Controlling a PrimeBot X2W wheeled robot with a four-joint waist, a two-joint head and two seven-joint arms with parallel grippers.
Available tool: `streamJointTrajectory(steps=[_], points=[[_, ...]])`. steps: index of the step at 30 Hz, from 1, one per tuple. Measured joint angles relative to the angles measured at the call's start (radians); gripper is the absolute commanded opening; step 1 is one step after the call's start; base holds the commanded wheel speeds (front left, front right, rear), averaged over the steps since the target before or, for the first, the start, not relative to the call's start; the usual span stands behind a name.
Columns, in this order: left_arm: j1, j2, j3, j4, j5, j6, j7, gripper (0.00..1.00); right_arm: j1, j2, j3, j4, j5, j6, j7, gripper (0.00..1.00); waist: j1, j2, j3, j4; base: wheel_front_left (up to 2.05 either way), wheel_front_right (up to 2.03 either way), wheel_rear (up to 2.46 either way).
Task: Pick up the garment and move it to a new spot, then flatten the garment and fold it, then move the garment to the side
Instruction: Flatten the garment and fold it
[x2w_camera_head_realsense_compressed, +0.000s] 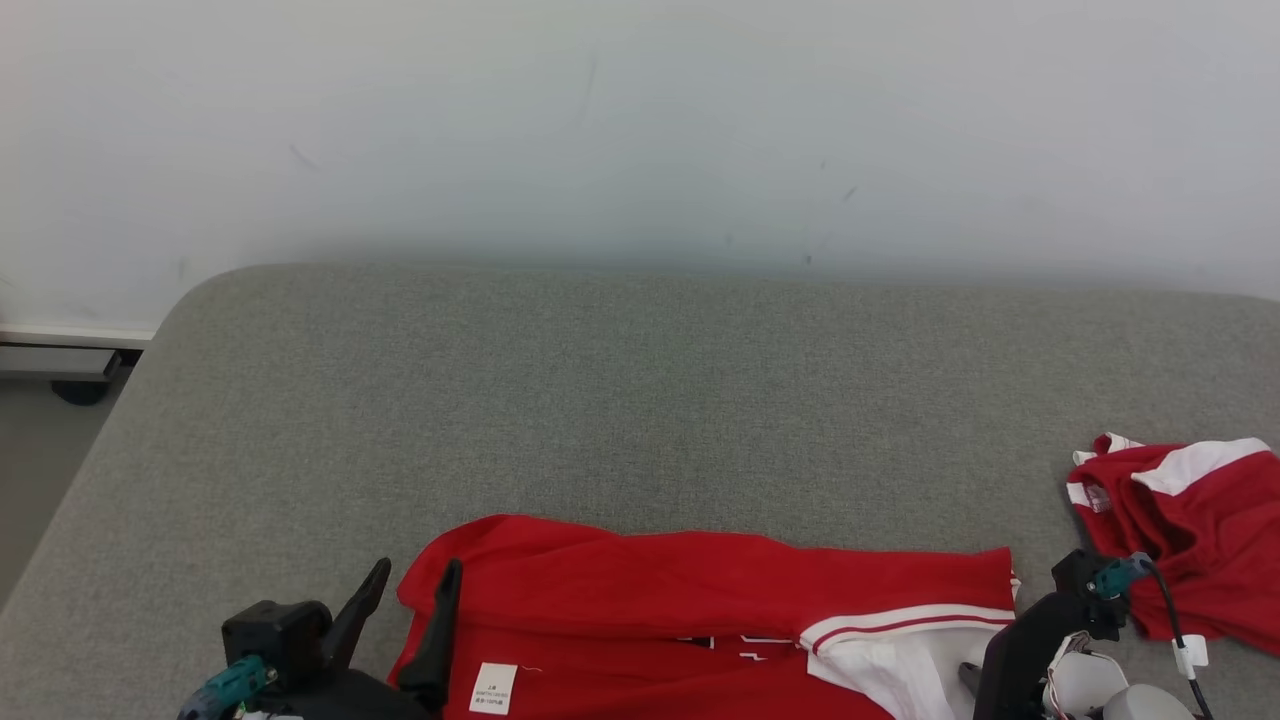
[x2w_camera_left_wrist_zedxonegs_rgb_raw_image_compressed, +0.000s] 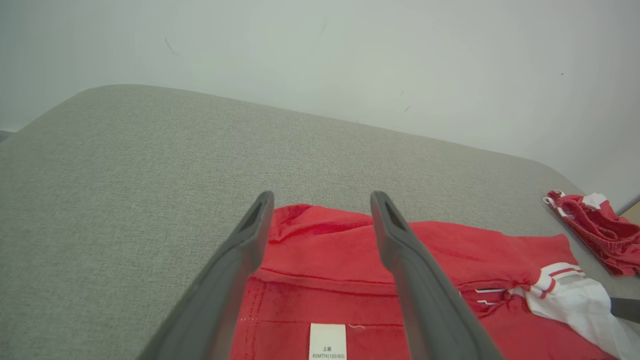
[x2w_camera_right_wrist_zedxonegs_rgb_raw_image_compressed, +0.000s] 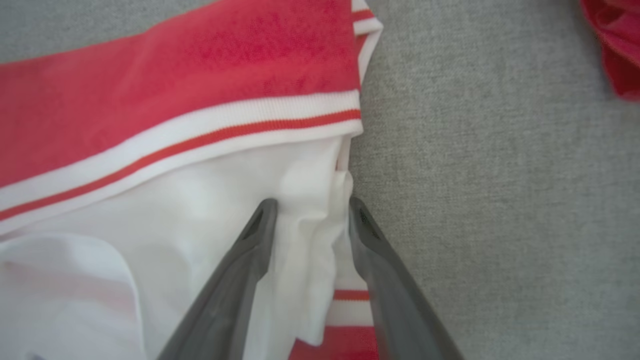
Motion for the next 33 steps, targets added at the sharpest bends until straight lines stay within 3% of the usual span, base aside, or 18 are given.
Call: streamJointTrajectory(steps=[1,3,4,5,6,7,9,10,11,12,13,14,25,33], points=[[0.0,-0.001,-0.001,0.0,0.0,0.0,0.0,1.0,-0.001,0.0,-0.002,0.004,0.0,0.0,-0.002,0.51,0.0,0.0,0.0,0.001,0.0,0.0,0.0],[0.0,-0.001,-0.001,0.001,0.0,-0.005,0.0,1.0,-0.003,-0.002,-0.006,0.015,0.0,0.0,-0.006,0.49,0.0,0.0,0.001,0.002,0.0,0.0,0.0],[0.0,-0.001,-0.001,0.001,0.0,-0.007,0.0,1.0,-0.008,-0.002,-0.006,0.023,0.0,0.0,-0.007,0.58,0.0,0.0,0.002,0.002,0.0,0.0,0.0],[0.0,-0.001,-0.002,0.001,0.0,-0.007,0.0,1.0,-0.014,-0.002,-0.007,0.028,0.0,0.0,-0.007,0.79,0.0,0.0,0.002,0.002,0.0,0.0,0.0],[0.0,-0.001,-0.003,0.001,0.0,-0.007,0.0,1.0,-0.016,-0.004,-0.008,0.03,0.0,0.0,-0.007,0.9,0.0,0.0,0.003,0.003,0.0,0.0,0.0],[0.0,-0.001,-0.003,0.001,0.0,-0.007,0.001,1.0,-0.016,-0.005,-0.01,0.032,0.0,0.0,-0.009,0.97,0.0,0.0,0.003,0.003,0.0,0.0,0.0],[-0.003,-0.001,-0.005,0.001,0.0,-0.007,0.001,1.0,-0.018,-0.01,-0.012,0.04,0.0,0.0,-0.016,1.0,0.0,0.0,0.004,0.004,0.0,0.0,0.0],[-0.007,-0.001,-0.007,0.001,0.0,-0.007,0.001,1.0,-0.02,-0.011,-0.012,0.047,-0.001,0.0,-0.016,0.85,0.0,0.0,0.005,0.004,0.0,0.0,0.0],[-0.012,-0.001,-0.008,0.001,0.0,-0.007,0.001,1.0,-0.023,-0.011,-0.011,0.055,-0.001,0.0,-0.017,0.49,0.0,0.0,0.005,0.005,0.0,0.0,0.0],[-0.013,-0.001,-0.008,0.001,0.0,-0.007,0.001,1.0,-0.028,-0.011,-0.013,0.06,-0.001,0.0,-0.018,0.36,0.0,0.0,0.006,0.005,0.0,0.0,0.0],[-0.013,-0.001,-0.009,0.001,0.0,-0.007,0.001,1.0,-0.034,-0.011,-0.014,0.065,0.0,0.0,-0.018,0.04,0.0,0.0,0.007,0.006,0.0,0.0,0.0],[-0.013,-0.001,-0.009,0.001,0.0,-0.007,0.001,1.0,-0.038,-0.009,-0.014,0.067,0.002,0.0,-0.021,0.0,0.0,0.0,0.007,0.006,0.0,0.0,0.0],[-0.013,0.0,-0.008,0.005,0.0,-0.007,0.001,1.0,-0.054,-0.008,-0.019,0.092,0.011,0.009,-0.045,0.0,0.0,0.0,0.006,0.013,0.0,0.0,0.0],[-0.013,0.001,-0.008,0.006,0.0,-0.007,0.001,1.0,-0.054,-0.123,-0.055,0.052,-0.019,0.008,-0.08,0.0,0.0001,0.0,-0.001,0.011,0.0,0.0,0.0]])
